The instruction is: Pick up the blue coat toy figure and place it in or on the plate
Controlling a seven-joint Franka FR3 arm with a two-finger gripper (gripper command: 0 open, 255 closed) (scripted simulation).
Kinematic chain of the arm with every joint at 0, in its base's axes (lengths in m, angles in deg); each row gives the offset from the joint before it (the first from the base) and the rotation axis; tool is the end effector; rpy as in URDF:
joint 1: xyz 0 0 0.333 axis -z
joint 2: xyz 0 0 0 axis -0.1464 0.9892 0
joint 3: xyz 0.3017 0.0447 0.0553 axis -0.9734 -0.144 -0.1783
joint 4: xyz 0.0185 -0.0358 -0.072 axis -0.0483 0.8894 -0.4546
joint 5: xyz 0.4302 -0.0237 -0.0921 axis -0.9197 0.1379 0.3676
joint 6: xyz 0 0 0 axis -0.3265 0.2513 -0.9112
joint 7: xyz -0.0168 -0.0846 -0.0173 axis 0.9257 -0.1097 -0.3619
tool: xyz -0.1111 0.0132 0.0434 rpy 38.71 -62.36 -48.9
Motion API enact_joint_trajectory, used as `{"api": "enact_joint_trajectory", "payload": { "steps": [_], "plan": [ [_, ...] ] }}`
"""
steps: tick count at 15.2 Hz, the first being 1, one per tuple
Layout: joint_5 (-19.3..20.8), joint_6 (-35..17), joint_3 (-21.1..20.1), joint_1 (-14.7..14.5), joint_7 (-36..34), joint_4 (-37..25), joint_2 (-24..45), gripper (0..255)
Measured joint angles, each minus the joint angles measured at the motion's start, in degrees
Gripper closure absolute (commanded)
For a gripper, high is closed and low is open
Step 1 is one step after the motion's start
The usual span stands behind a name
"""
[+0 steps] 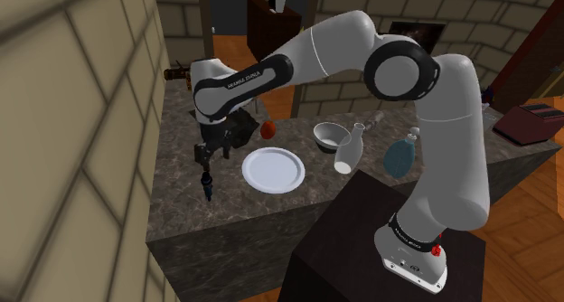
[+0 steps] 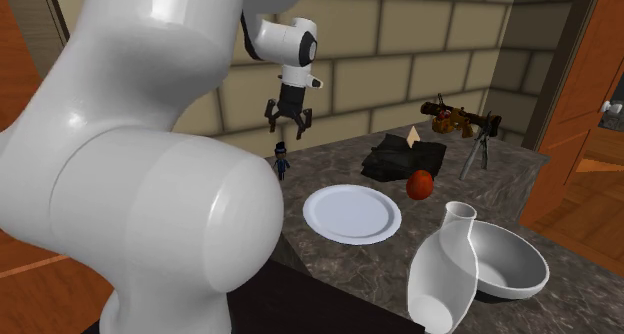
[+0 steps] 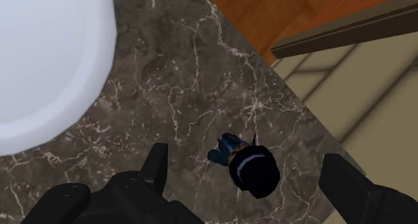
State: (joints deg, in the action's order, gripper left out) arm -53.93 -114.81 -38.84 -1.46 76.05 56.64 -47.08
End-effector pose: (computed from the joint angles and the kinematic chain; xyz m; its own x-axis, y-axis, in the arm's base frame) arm 0.6621 0.2500 0.2431 0.9699 0.1748 -0.1697 0.1497 -0.9772 -0.1509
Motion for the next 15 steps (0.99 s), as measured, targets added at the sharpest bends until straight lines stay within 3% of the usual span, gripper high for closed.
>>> {"api": "enact_joint_trajectory", "payload": {
  "steps": [4,7,15],
  "plan": [
    [0.73,2.05,0.16,-1.76,-0.89,-11.42,9.86,0],
    [0.96,2.01,0.21,-2.60,-1.25,-15.21,13.82,0],
    [1.06,-1.41,0.27,-3.18,-1.33,-14.15,16.15,0]
  ]
}}
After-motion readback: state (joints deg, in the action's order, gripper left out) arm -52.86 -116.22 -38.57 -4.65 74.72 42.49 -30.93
